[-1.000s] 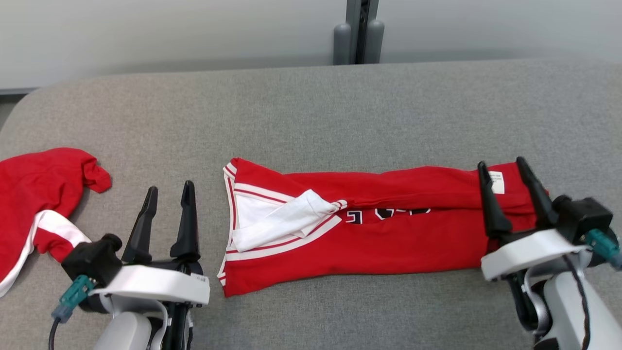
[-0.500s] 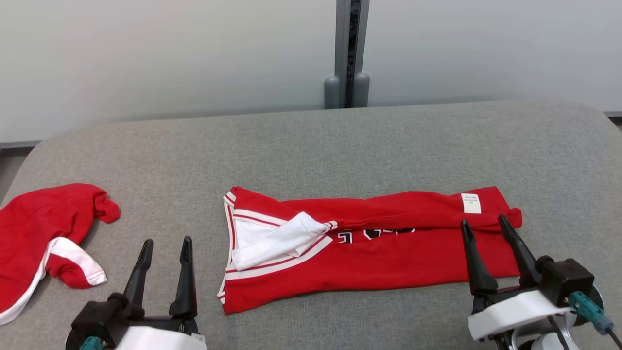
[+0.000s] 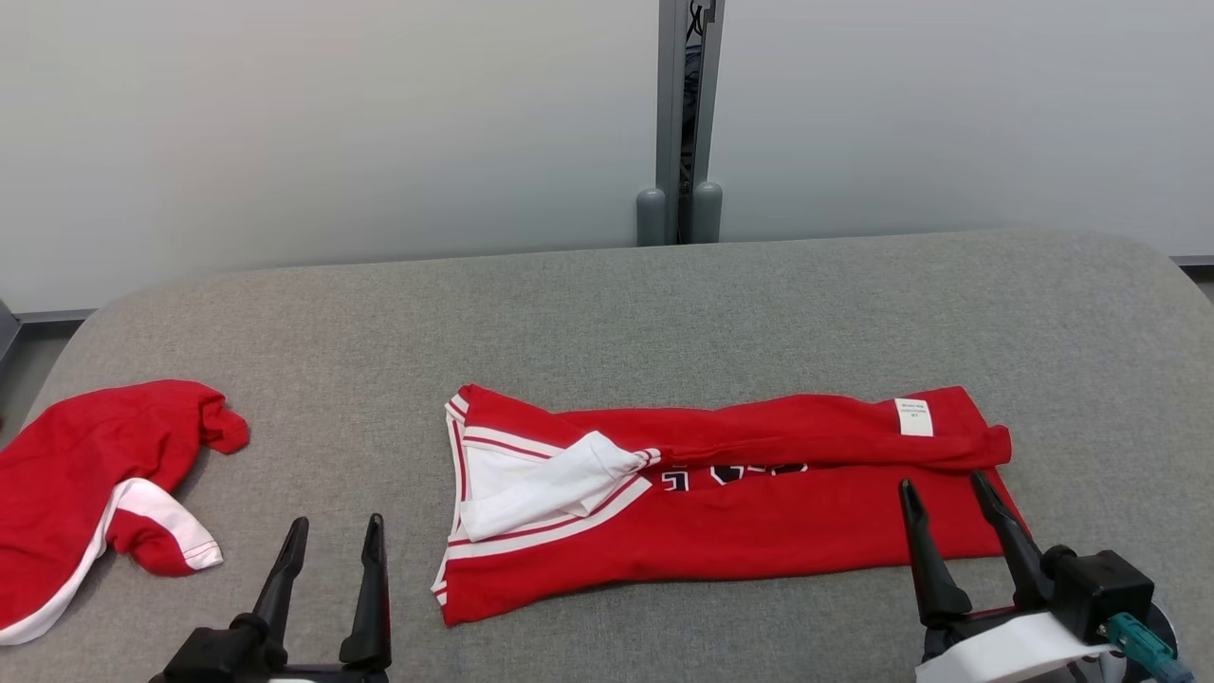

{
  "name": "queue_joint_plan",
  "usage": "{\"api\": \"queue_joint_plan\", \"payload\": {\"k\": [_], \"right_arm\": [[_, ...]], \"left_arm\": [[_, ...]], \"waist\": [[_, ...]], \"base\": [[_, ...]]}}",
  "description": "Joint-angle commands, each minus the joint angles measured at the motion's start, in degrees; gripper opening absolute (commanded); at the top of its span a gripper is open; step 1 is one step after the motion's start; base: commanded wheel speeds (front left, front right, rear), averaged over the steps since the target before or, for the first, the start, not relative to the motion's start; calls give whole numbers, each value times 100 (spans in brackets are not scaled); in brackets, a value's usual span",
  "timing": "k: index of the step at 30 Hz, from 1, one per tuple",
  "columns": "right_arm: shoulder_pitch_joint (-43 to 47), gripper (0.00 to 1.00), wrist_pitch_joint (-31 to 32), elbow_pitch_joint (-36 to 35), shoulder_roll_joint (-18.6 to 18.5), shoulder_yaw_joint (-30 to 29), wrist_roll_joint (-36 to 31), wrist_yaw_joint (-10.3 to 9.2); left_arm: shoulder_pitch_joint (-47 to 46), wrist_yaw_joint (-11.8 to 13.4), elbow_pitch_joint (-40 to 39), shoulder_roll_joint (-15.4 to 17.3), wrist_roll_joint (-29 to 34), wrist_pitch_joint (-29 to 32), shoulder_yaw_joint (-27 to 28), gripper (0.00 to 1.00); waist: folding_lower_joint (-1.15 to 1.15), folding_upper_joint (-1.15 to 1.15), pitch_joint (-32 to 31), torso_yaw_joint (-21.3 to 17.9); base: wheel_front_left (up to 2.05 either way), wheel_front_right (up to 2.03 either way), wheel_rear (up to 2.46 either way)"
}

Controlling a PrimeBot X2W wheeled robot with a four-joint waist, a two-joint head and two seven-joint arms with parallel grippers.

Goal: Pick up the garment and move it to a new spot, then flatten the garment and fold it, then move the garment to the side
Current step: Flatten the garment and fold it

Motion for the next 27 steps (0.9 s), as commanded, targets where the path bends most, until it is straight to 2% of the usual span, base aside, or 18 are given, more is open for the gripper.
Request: {"api": "queue_joint_plan", "payload": {"k": [1,12,21,22,27], "right_arm": [[52,100,-26,4,-12,-32,9,-1],[-53,100,-26,160,19,-109,131,-1],[-1125,100,-26,1548,87,-958,478,-1],[-1125,100,-26,1548,87,-958,478,-1],[-1794,100,-23,2558,-15,-1483,217,0]], "left_arm": [[66,19,-8,15,26,-11,-10,100],[23,50,67,14,42,-10,-114,100],[-187,-26,137,16,51,-11,-262,100],[-187,-26,137,16,51,-11,-262,100],[-346,-36,113,19,82,-11,-248,100]], "waist": [[0,0,2,6],[0,0,80,23],[0,0,336,49],[0,0,336,49],[0,0,622,191]], "base": [[0,0,0],[0,0,0],[0,0,0],[0,0,0],[0,0,0]]}}
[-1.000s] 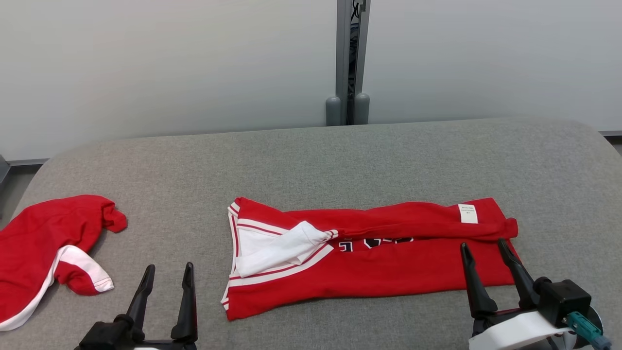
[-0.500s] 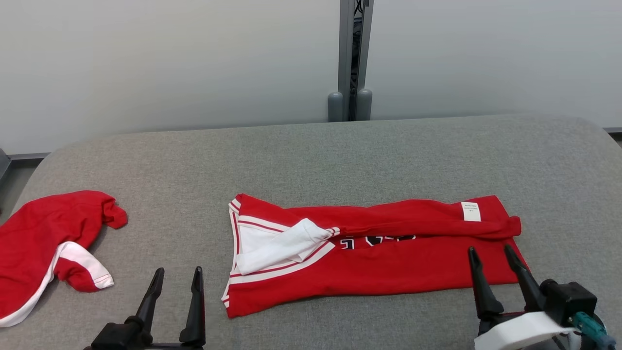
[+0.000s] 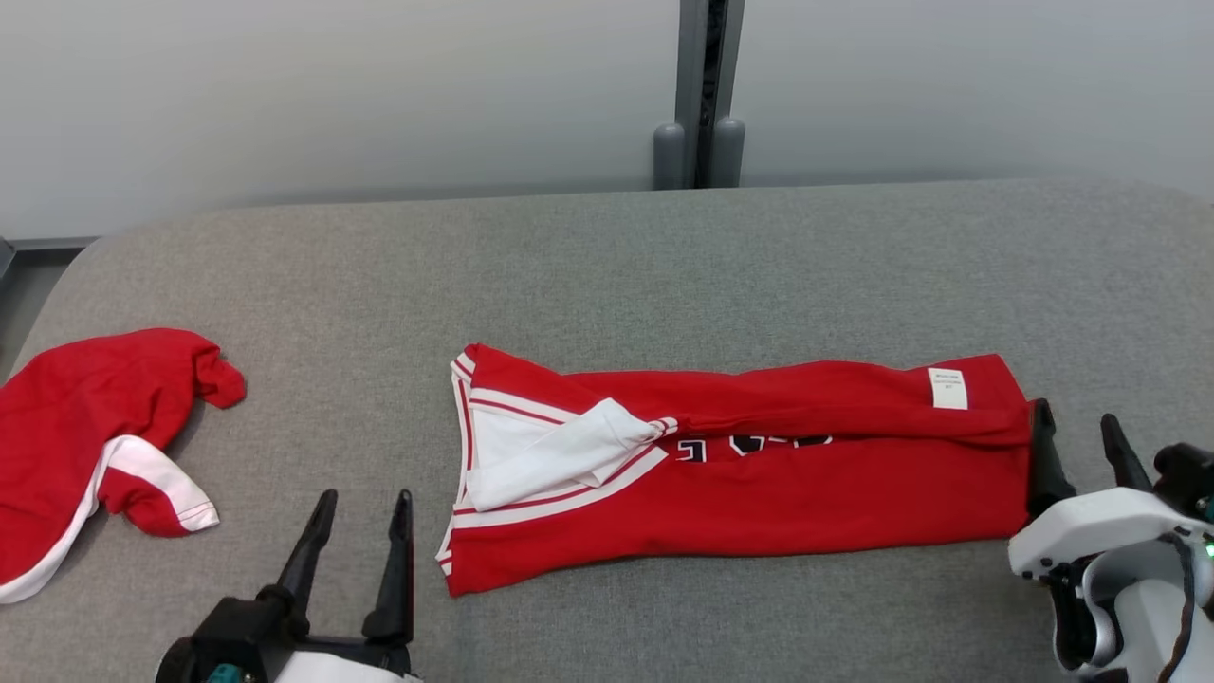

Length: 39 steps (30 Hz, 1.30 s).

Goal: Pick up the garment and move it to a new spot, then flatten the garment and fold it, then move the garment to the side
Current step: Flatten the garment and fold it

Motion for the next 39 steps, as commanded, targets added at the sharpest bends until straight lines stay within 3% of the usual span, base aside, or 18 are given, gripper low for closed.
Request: {"api": "queue_joint_plan", "payload": {"k": [1,10,23,24,26,31,39], "right_arm": [[-203,100,-14,242,-80,-102,-112,1],[-1263,100,-13,1961,-178,-673,-682,1],[-1775,98,-7,3171,-93,-1013,-980,-1],[-1789,50,-6,3212,-75,-1013,-975,-1],[-1810,0,-6,3304,-23,-988,-958,-1],[-1851,0,-7,3248,-55,-953,-893,-2],[-1758,0,-10,2816,-518,-1007,-822,-2]], "left_arm": [[-138,0,-26,28,29,-11,71,100],[-459,-158,-39,26,198,-11,442,100],[-732,-240,-88,25,307,-11,826,100],[-735,-239,-86,25,306,-11,836,100],[-725,-244,-76,25,307,-11,852,100],[-690,-260,-60,25,282,-11,855,100],[-657,-283,-70,25,309,-11,908,100]], "waist": [[0,0,177,92],[0,0,657,181],[0,0,835,111],[0,0,824,110],[0,0,799,109],[0,0,749,119],[0,0,697,87]], "base": [[0,0,0],[0,0,0],[0,0,0],[0,0,0],[0,0,0],[0,0,0],[0,0,0]]}}
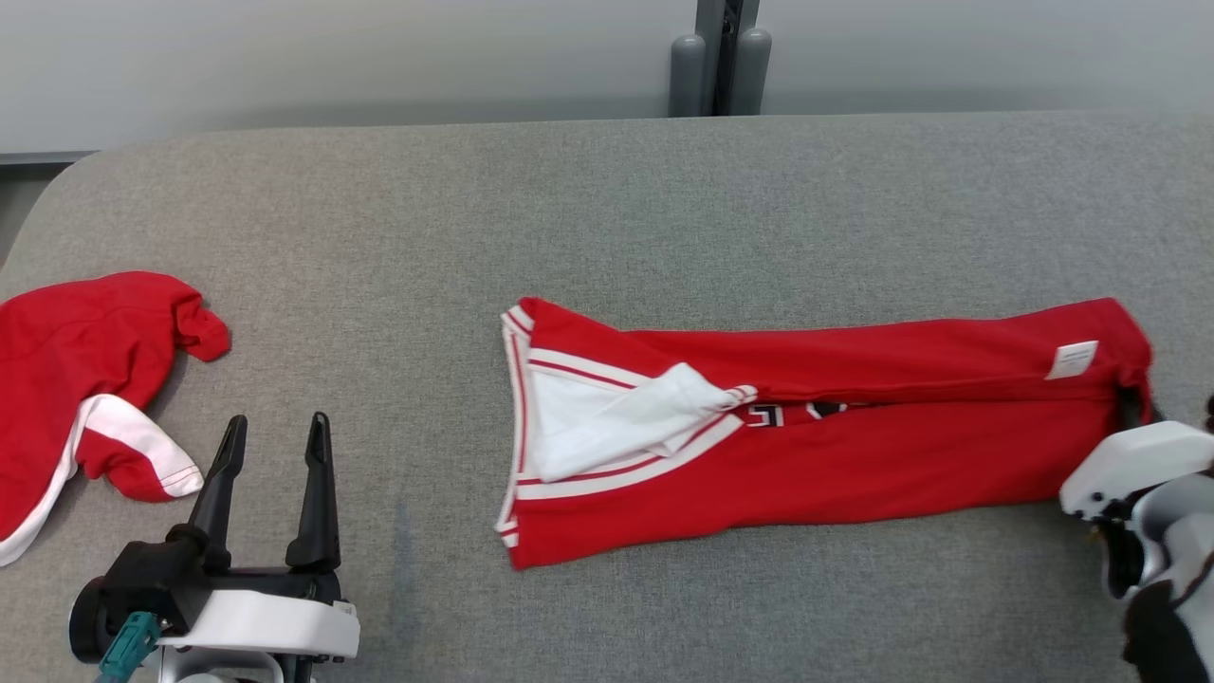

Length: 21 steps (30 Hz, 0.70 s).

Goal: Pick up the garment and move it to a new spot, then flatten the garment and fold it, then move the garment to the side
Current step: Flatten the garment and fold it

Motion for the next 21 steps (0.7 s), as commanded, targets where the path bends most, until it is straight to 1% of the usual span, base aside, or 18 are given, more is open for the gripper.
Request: {"api": "queue_joint_plan", "payload": {"k": [1,7,10,14,17,21], "right_arm": [[81,0,-2,-39,-141,-27,-3,-5],[-85,0,-2,-212,-608,9,-102,-4],[-177,0,-2,-263,-690,137,-186,-4],[-258,0,-2,-427,-520,299,6,-4],[-184,0,-1,-670,-276,520,264,-3],[34,0,22,-1156,23,1021,739,-3]], "left_arm": [[-40,-26,1,19,42,-11,29,100],[-20,-42,-24,19,92,-11,78,100],[-60,-50,-36,19,96,-12,66,100],[-111,-62,-44,19,88,-12,60,100],[-101,-52,-26,18,64,-12,38,100],[-33,-2,-20,21,31,-12,22,100]], "waist": [[0,0,-8,-11],[0,0,-28,-95],[0,0,-31,-128],[0,0,-81,-128],[0,0,-141,-99],[0,0,-218,-1]], "base": [[0,0,0],[0,0,0],[0,0,0],[0,0,0],[0,0,0],[0,0,0]]}}
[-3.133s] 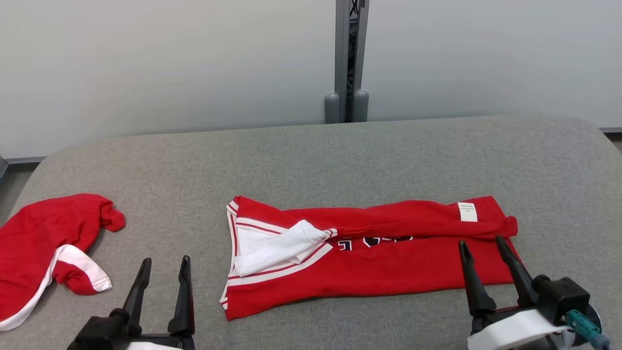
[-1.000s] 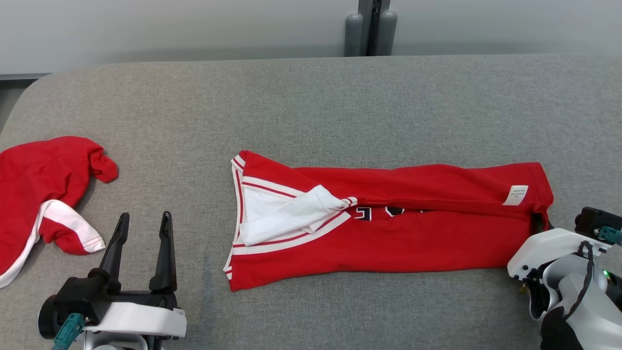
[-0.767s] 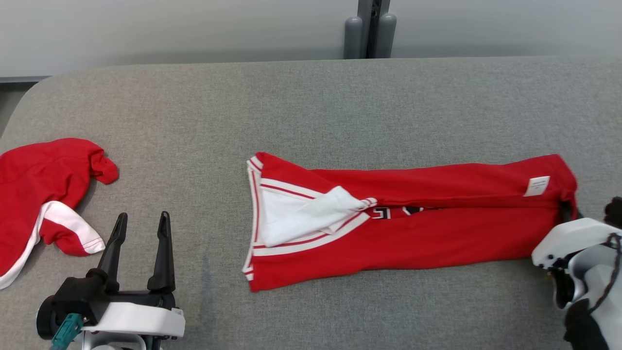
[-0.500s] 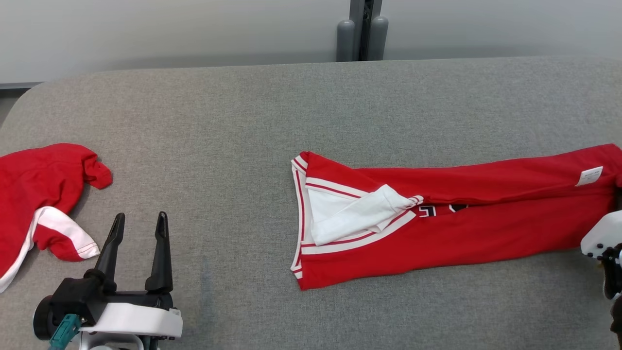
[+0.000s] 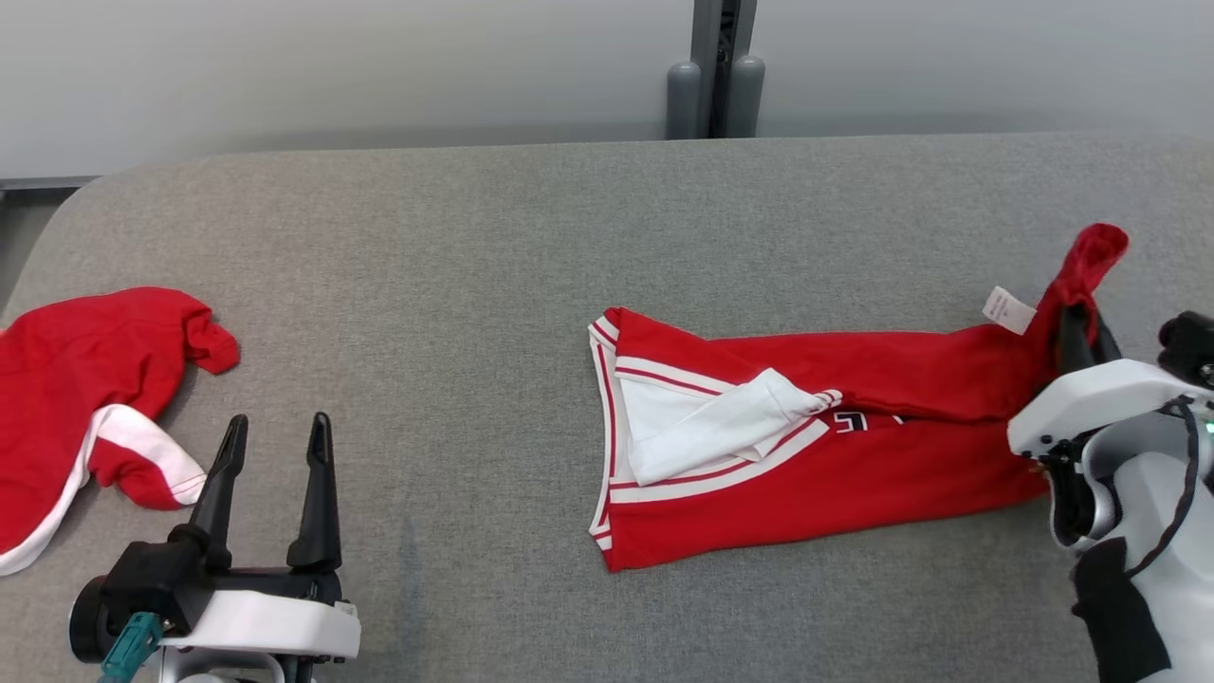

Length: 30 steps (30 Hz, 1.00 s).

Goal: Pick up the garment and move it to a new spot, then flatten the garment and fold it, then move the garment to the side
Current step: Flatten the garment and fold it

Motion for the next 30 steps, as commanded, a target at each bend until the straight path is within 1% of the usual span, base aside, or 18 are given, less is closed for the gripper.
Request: {"api": "queue_joint_plan", "payload": {"k": [1,6,10,19,24,30], "right_arm": [[116,0,34,-127,9,110,120,-1],[519,0,218,-989,158,762,724,0],[853,0,439,-1668,198,1192,1039,0],[1583,0,910,-2672,381,1734,1287,0],[1790,0,1034,-2861,443,1788,1302,0],[1876,0,1149,-2911,477,1836,1181,0]], "left_arm": [[-10,28,-8,21,-41,-12,14,100],[70,69,-12,21,-73,-12,-26,100],[105,89,1,20,-83,-12,-51,100],[189,157,34,19,-143,-12,-148,100],[234,191,-2,21,-168,-12,-188,100],[222,227,-73,20,-155,-11,-251,100]], "waist": [[0,0,-36,61],[0,0,-82,303],[0,0,-113,518],[0,0,-242,1026],[0,0,-264,1200],[0,0,-263,1416]], "base": [[0,0,0],[0,0,0],[0,0,0],[0,0,0],[0,0,0],[0,0,0]]}}
